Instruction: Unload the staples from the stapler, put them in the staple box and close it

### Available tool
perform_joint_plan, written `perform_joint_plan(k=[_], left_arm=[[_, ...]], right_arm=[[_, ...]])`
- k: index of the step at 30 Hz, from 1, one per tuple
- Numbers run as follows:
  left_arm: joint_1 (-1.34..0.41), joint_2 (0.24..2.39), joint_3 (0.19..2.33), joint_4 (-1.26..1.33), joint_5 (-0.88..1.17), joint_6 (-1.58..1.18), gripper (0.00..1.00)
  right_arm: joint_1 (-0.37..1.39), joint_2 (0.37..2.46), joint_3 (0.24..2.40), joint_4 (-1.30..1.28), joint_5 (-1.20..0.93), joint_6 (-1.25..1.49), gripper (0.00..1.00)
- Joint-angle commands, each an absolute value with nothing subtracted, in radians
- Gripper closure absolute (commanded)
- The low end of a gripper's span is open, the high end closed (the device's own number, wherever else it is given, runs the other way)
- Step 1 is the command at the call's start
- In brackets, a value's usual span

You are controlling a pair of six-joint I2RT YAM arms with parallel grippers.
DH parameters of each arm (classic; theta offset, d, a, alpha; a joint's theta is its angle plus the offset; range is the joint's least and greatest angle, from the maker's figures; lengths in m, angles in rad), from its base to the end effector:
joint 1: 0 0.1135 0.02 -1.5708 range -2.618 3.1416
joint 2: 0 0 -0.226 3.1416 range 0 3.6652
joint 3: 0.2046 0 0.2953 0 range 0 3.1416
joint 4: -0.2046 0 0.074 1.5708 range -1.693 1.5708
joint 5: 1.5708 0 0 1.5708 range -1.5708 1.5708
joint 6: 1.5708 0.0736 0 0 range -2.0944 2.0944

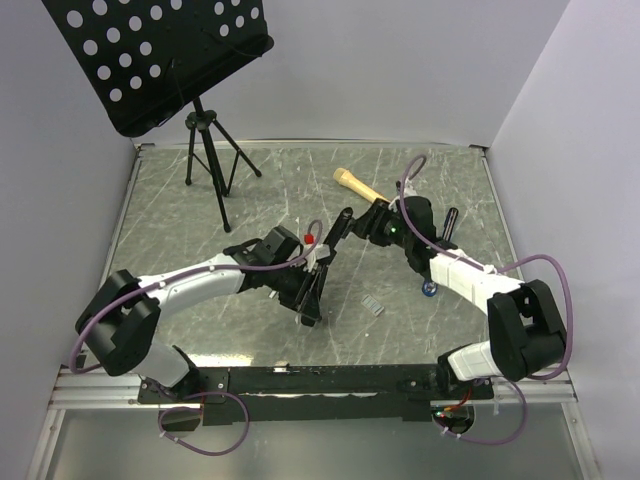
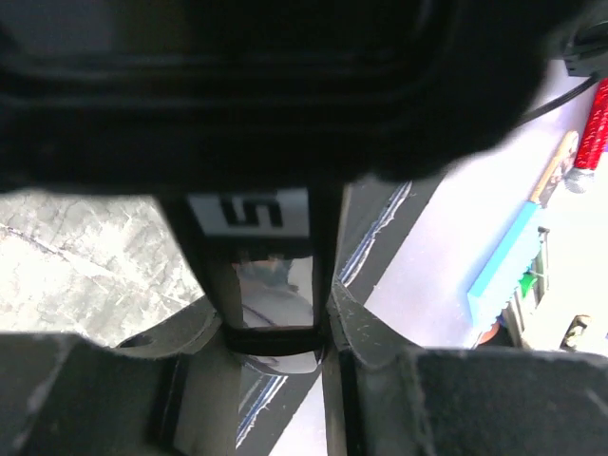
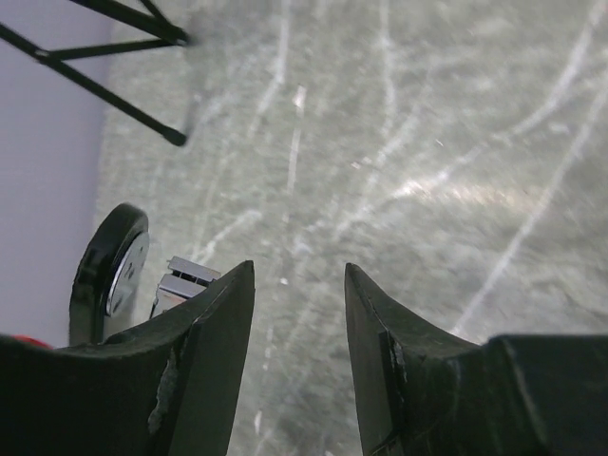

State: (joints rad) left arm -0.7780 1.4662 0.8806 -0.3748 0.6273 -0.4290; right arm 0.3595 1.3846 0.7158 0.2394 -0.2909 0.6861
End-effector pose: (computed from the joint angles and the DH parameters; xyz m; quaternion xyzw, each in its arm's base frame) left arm 0.2169 -0.2744 0.1190 0.2488 0.8774 -0.4045 0.0683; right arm 0.3423 0.1512 0.1432 0.0581 0.8343 0.3726 0.4022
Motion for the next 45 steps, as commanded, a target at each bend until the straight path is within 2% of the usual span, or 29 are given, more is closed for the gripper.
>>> perform_joint_plan(k=[1,28,32,38,45], left_arm=[[-0.793,1.483,0.959,-0.347,0.604,-0.365,0.99],[-0.796,1.542,0.980,-0.330,0.614,-0.353,0.99],[-0.795,1.578,1.009,-0.412,0.519,-0.354,0.99],[-0.796,1.592,1.084,-0.538,0.332,-0.368,0.99],[-0.796,1.635,1.078,-0.571,0.314,-0.374,0.99]], right_arm=[[0.379,1.397,0.796,0.316,-0.413,0.675,0.49],[0.397,1.465,0.853,0.334,-0.764,0.505,0.42],[0.402,1.482,0.903,0.282,-0.847,0.430,0.38],[0.402,1.532,0.925,0.229,-0.804,0.422,0.36],[0.402,1.623,0.887,0.291,-0.753,0.520,0.36]])
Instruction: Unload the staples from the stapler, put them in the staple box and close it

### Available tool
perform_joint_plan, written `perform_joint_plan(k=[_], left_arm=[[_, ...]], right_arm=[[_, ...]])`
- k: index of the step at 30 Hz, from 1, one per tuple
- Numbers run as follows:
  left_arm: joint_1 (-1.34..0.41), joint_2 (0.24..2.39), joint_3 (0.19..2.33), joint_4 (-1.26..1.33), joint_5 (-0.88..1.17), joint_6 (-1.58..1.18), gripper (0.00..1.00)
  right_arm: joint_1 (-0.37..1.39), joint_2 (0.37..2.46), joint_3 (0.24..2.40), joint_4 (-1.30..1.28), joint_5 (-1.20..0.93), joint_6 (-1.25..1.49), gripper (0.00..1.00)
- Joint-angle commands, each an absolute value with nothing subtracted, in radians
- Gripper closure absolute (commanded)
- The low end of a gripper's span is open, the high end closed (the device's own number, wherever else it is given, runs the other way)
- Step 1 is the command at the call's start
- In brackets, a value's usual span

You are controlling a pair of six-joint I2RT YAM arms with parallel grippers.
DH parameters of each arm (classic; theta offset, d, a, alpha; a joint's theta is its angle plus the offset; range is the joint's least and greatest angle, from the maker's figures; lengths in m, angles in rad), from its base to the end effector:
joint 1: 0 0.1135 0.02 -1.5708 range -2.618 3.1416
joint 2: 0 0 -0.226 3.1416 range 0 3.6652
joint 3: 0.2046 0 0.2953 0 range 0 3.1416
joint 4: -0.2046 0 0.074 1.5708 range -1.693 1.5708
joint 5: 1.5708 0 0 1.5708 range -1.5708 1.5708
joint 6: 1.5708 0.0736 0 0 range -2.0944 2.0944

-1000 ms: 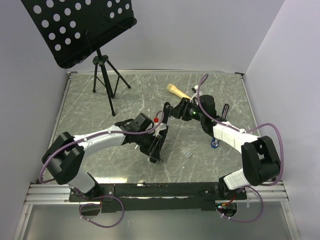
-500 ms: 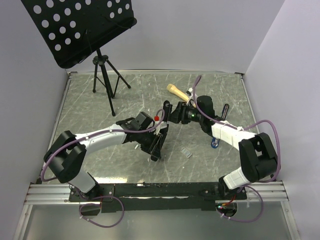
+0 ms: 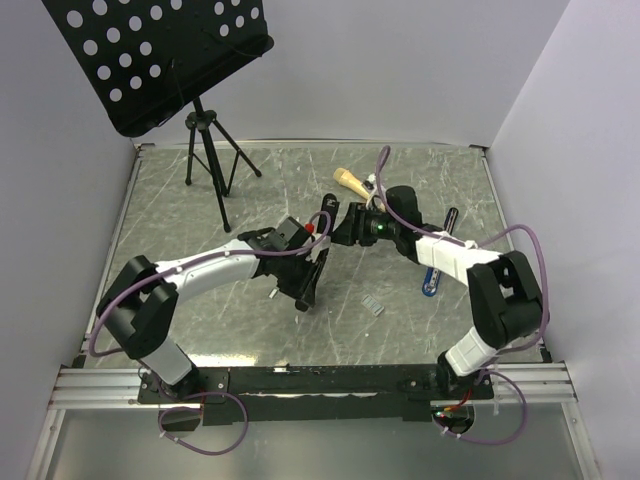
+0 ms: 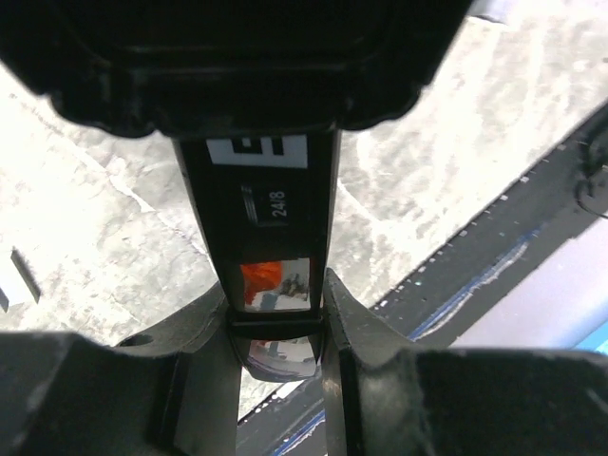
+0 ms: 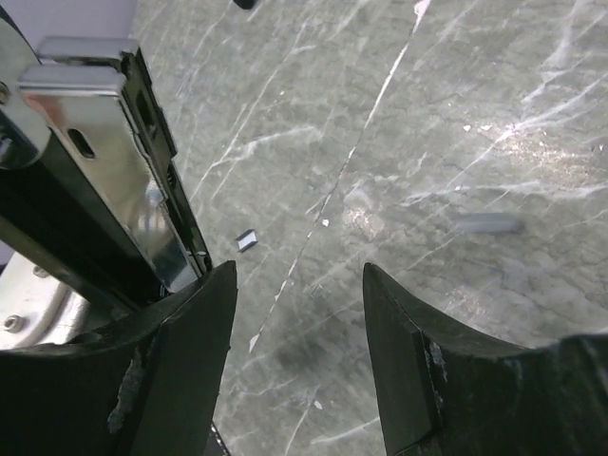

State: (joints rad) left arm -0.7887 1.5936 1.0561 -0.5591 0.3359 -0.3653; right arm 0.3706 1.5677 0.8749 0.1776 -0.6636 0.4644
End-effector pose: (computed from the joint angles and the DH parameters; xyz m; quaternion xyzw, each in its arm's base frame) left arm 0.2434 -0.2794 0.1153 0.2398 0.9287 -0.2625 0.1054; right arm 0.3517 0.1853 0.1360 -0.1256 0.8236 0.4503 0.3212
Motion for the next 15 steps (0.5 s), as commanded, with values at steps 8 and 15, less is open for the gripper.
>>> perform_joint_plan(k=[8,15], left_arm=[[-0.798,1.649,1.071,-0.575,0.319,-0.373,0.99],[-0.758,1.583,1.037,-0.508,0.429,-0.394,0.99]], right_arm=[[0.400,1.695,0.885,0.328,-0.755,0.569,0.37],[0.364,1.589,0.832,0.275,-0.724,0.580,0.37]])
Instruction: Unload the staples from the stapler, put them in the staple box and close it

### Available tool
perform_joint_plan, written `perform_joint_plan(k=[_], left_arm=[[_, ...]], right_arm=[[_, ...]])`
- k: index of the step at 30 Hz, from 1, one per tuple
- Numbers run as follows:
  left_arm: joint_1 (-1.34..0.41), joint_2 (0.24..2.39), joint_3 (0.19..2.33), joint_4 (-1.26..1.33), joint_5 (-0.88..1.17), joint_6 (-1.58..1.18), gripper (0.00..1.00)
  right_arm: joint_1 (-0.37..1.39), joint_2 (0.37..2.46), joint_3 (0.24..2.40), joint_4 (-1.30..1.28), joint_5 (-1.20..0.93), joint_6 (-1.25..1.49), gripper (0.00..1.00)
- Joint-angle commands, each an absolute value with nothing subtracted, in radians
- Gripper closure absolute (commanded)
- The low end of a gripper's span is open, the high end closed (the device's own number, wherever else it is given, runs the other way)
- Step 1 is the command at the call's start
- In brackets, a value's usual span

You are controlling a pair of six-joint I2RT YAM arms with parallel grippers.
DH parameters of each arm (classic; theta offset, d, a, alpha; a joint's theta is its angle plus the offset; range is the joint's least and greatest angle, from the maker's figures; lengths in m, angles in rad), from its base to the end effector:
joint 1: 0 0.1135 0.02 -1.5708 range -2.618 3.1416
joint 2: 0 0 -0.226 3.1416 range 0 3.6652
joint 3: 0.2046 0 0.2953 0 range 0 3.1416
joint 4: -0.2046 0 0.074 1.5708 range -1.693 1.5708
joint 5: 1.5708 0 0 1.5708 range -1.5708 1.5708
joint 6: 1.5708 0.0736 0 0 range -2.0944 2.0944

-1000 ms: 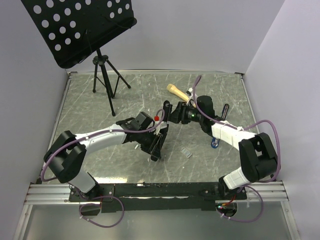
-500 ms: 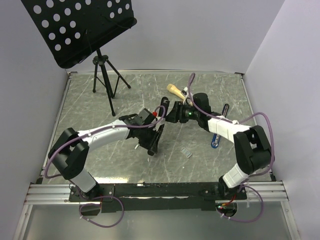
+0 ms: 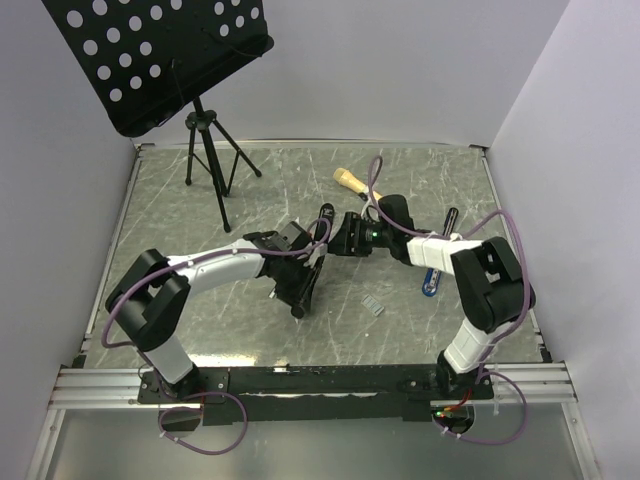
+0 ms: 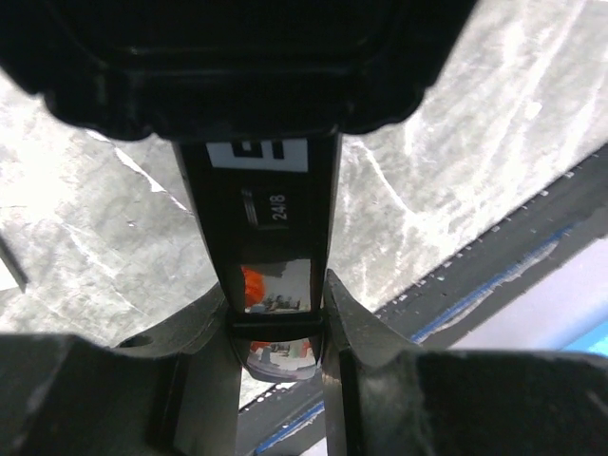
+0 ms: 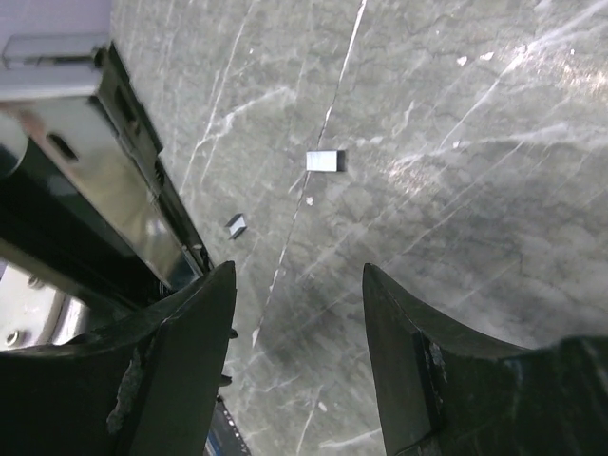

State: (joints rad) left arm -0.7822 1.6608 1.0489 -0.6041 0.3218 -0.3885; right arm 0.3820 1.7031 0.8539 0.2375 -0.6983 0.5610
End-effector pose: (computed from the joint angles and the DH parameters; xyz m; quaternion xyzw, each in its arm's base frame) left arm 0.2400 -0.2713 0.0867 0.2178 0.9473 -0.2277 0.0581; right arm 0.3467 0.1903 0.0852 -0.0827 0.8444 0.4673 0.2484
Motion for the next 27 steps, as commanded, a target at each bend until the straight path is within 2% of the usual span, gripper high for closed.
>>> perform_joint_plan(k=[1,10,15,17,21,24,27], left_arm=[[-0.749,1.571,1.028,-0.493,0.451,-0.403,0.99],[-0.632,1.425,0.891,-0.197,0.722,-0.550,0.99],[-0.629,1.408,0.874,-0.111,0.779,-0.621,0.99],[-0.627,1.394,0.876,-0.089,0.781,-0.644,0.99],[-0.627,1.381,0.884,-0.072,0.784,-0.672,0.99],[-0.627,1.353,0.887,-0.061,0.756,-0.695,0.99],[-0.626,1.315,0.887,-0.052,0.724,-0.727,0.99]], right_arm=[[0.341,1.576,0.821,0.269,-0.723,0.584,0.37],[0.199,1.361,0.626,0.389,-0.899,0.656,0.37],[0.207,1.315,0.506,0.687,-0.986,0.920,0.37],[0.225,1.281,0.488,0.741,-1.000,0.928,0.37],[0.294,1.239,0.518,0.581,-0.959,0.732,0.35],[0.340,1.241,0.489,0.670,-1.002,0.761,0.31],[0.414,1.201,0.437,0.677,-0.924,0.732,0.30]])
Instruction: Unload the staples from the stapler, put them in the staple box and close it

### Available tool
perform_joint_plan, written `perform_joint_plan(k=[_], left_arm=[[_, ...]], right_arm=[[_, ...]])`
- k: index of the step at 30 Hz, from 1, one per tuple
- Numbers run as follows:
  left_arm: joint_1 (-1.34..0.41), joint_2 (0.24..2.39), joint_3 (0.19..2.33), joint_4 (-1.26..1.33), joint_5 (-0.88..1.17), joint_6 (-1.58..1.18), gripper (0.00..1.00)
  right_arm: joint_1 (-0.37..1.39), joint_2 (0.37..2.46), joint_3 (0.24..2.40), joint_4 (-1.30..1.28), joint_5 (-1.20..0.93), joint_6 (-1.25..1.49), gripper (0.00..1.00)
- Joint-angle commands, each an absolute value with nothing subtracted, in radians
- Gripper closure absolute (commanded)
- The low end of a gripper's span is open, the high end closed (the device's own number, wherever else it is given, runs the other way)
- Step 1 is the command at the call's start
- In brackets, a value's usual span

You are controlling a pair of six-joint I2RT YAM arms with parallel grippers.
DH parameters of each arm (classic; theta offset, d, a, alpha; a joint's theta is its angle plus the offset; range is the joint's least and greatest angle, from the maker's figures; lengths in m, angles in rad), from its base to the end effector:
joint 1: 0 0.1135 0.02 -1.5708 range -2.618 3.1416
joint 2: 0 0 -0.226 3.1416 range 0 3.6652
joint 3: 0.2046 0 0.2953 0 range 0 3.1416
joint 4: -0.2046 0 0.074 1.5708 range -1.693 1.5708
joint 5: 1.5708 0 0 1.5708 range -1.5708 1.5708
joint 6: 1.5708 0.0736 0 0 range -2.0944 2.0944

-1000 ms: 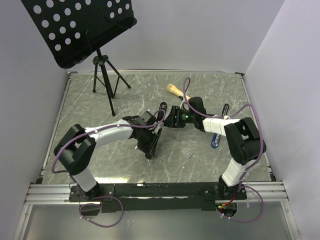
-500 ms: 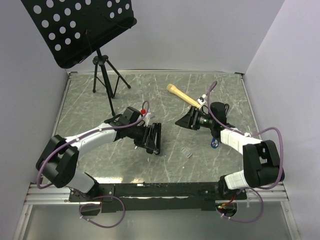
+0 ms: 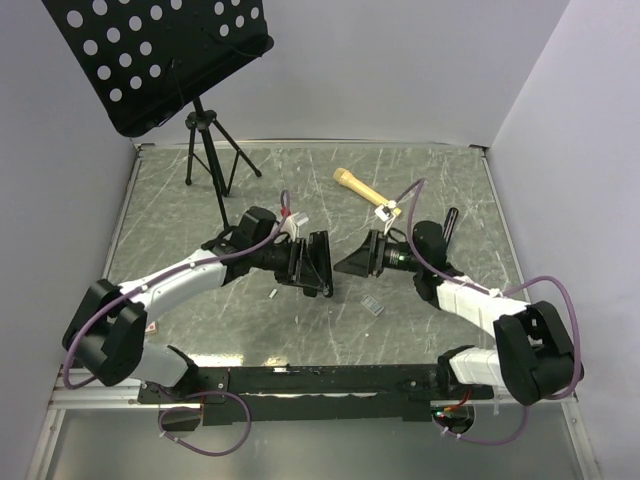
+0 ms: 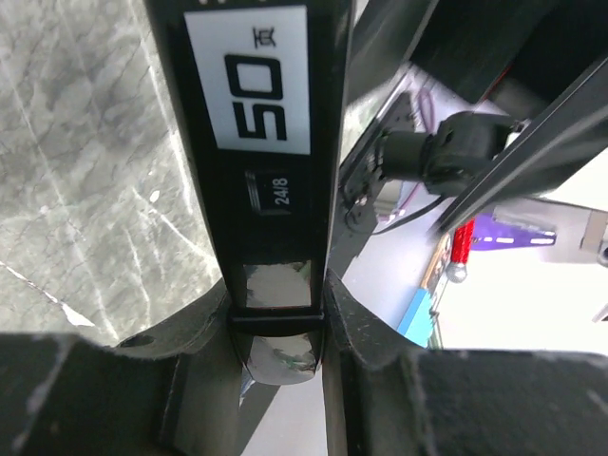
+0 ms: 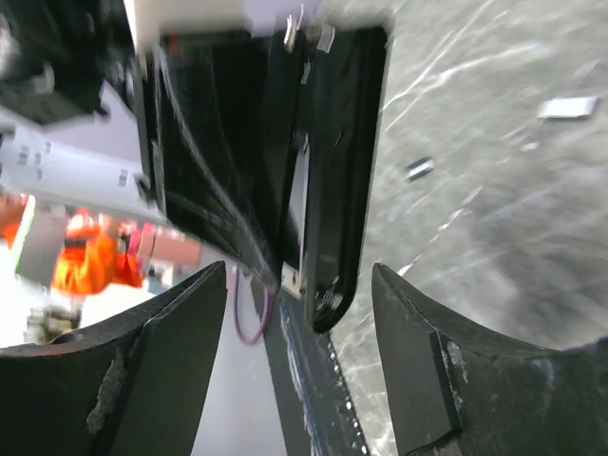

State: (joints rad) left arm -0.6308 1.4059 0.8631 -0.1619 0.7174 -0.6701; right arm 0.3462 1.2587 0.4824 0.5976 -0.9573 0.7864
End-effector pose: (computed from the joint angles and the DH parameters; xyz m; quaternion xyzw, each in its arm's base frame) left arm 0.2623 -0.2515 0.1546 0.1306 0.8526 -0.4915 0.1197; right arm 0.2745 0.1630 0.1481 -0.1395 0.7292 0.6036 0.2907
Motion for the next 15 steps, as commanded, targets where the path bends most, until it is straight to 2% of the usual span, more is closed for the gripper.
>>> perform_joint_plan(k=[1,5,11,15], left_arm=[[-0.624,1.306,0.887,-0.049,0.697,-0.736,0.99],[-0.617,1.263,0.890,-0.029,0.675,-0.790,0.99],[-0.615,1.243,0.890,-0.041,0.687,-0.787,0.99],[-0.617,1.216,0.858,-0.008,0.712,-0.801,0.99]], right_arm=[[0.457,1.162,0.428,0.649,-0.887,0.706,0.30],[0.552,1.074,0.417,0.491,-0.636,0.520,0.30],[0.572,1.086,0.472,0.388,-0.532,0.476,0.34],[0.572,1.120,0.494,0.385,-0.494,0.518,0.42]])
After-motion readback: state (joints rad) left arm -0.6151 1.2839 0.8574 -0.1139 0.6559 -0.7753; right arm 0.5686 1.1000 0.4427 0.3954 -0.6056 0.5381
